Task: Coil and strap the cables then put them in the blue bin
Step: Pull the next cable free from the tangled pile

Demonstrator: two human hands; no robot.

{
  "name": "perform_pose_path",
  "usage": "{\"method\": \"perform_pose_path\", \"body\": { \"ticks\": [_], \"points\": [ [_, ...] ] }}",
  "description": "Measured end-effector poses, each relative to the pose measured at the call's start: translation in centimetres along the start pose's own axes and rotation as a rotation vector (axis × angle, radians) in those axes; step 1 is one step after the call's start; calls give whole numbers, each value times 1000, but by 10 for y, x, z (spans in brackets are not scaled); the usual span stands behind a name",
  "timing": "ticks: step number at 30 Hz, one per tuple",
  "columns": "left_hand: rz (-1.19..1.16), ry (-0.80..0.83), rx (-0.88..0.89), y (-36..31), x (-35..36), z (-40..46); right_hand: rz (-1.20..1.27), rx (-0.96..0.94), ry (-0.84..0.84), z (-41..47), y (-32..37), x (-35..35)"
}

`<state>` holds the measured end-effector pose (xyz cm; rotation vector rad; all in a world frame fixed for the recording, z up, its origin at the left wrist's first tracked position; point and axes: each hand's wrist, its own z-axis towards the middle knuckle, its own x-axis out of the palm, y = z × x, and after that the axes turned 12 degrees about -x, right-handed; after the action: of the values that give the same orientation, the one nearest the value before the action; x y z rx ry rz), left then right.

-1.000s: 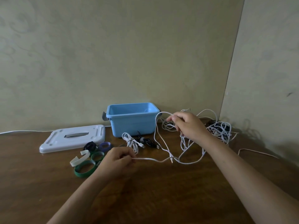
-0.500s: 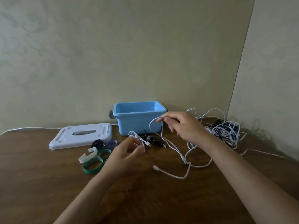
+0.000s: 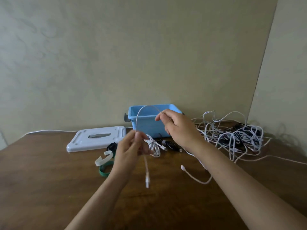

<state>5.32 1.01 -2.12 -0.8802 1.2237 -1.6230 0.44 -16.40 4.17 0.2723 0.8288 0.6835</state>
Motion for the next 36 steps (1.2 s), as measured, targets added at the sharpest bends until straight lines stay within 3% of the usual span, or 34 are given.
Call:
{"method": "perform_pose_path", "body": {
  "ticks": [5,12,16,18,24,31,36],
  "points": [
    [-132,-164,-44,-4,-11,9,-87,108,150,-27,-12,30],
    [-438,-200,-260,2,-24,23,-195,131,401,-45,-18,56],
    [-257,-192,-215,2,-27,20,-221,118,513,-50,-20,48],
    [-132,-197,-196,4,-27,19,-187,126,511,-51,-20,46],
    [151,-208,-92,11,-15,14,272,208,322,-55,-12,51],
    [6,-68,99,8,7,2,255,190,356,-62,-3,71],
    [-81,-27,93,5,15,-3,410,182,429,-63,1,80]
  ]
}}
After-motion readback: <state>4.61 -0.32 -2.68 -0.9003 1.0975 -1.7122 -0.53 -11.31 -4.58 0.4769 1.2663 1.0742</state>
